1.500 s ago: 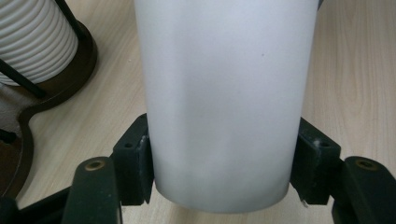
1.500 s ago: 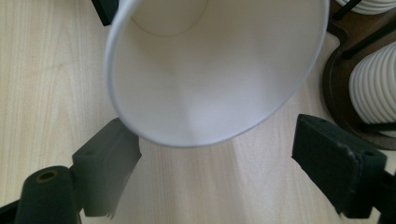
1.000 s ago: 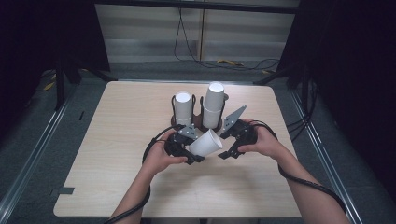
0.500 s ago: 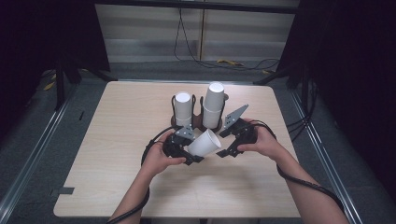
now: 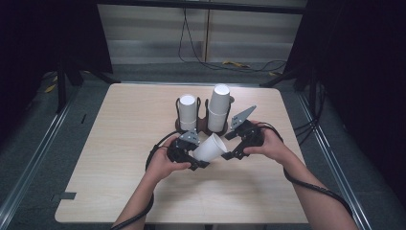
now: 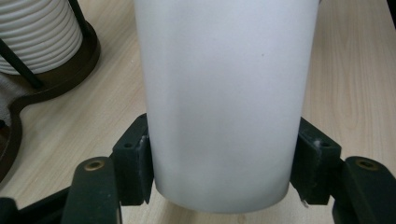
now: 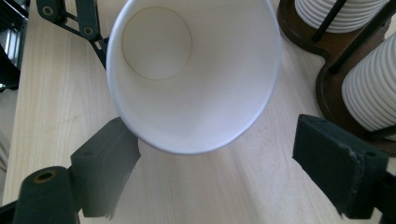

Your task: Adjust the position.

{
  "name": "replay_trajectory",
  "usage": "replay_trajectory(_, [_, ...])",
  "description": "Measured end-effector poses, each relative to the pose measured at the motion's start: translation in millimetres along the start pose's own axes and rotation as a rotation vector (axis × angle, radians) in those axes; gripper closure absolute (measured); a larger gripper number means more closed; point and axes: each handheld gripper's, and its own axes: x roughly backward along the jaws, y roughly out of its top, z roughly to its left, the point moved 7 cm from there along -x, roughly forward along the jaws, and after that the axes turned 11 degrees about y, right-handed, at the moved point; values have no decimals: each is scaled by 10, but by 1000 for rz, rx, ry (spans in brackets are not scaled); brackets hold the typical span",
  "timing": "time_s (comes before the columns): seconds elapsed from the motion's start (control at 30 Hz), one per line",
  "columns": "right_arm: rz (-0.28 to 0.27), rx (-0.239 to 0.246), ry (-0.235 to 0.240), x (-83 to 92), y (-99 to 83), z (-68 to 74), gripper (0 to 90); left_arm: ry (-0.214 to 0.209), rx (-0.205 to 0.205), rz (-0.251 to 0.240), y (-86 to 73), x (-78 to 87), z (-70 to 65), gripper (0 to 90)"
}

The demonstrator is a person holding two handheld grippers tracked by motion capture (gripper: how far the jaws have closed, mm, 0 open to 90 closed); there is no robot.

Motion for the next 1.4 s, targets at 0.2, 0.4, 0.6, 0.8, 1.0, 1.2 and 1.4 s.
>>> replay_trajectory(0.2, [-2, -4, 14, -25, 26, 12, 136, -14, 3, -9, 5, -20, -10, 345])
replay_trajectory(0.4, [-12, 9, 34, -67, 78, 26, 137, -18, 7, -16, 13, -36, -17, 345])
replay_trajectory(0.6, [-16, 27, 51, -99, 135, 41, 150, -22, 15, -20, 15, -48, -19, 346])
replay_trajectory(0.8, [-31, 27, 56, -87, 172, 36, 152, -19, 11, -8, 13, -62, -16, 345])
replay_trajectory(1.0, [-32, 23, 63, -97, 190, 60, 152, -28, 3, -6, 26, -82, -41, 345])
replay_trajectory(1.2, [-20, 31, 63, -113, 193, 61, 154, -26, -3, 0, 24, -98, -48, 345])
replay_trajectory(1.4, [-12, 65, 56, -105, 208, 71, 177, -26, -15, 8, 18, -106, -47, 346])
